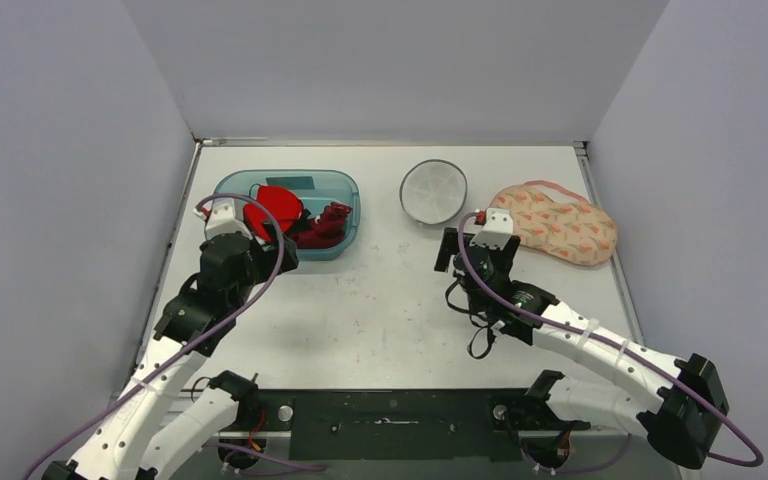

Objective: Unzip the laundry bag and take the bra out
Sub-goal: Pick up the laundry bag at the center of the board.

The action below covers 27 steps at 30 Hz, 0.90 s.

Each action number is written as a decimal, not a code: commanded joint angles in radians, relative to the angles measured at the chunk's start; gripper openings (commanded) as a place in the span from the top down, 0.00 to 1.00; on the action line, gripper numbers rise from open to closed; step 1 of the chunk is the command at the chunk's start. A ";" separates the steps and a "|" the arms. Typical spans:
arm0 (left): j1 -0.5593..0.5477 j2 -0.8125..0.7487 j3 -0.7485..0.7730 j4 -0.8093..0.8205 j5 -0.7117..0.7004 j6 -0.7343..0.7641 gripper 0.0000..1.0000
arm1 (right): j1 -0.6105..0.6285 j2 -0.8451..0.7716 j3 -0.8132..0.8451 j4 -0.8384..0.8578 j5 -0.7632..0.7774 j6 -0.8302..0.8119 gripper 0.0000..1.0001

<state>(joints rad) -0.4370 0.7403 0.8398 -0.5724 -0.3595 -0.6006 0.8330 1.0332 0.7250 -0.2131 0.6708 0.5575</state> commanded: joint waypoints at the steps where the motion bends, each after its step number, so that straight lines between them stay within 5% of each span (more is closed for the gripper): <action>1: -0.005 -0.028 -0.003 0.052 -0.017 0.019 0.04 | 0.002 -0.017 0.041 0.033 0.117 -0.022 0.10; 7: -0.002 -0.056 -0.023 0.090 0.029 0.034 0.04 | -0.030 -0.067 0.008 0.069 0.119 -0.077 0.10; 10: -0.002 -0.075 -0.057 0.130 0.086 0.061 0.04 | -0.143 -0.050 0.034 0.058 0.045 -0.033 0.10; 13: -0.002 -0.077 -0.066 0.133 0.091 0.058 0.04 | -0.350 -0.029 0.048 0.072 -0.267 0.007 0.10; 16: -0.002 -0.073 -0.063 0.115 0.072 0.035 0.04 | -0.478 -0.040 -0.027 0.267 -0.586 0.036 0.06; 25: 0.002 -0.081 -0.104 0.130 0.153 -0.050 0.04 | -0.501 0.229 -0.031 0.502 -0.609 0.238 0.00; 27: 0.003 -0.095 -0.109 0.115 0.143 -0.051 0.04 | -0.525 0.317 -0.028 0.558 -0.622 0.274 0.06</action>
<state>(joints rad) -0.4370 0.6697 0.7395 -0.4923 -0.2382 -0.6258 0.3401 1.2381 0.6933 0.1532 0.0994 0.7185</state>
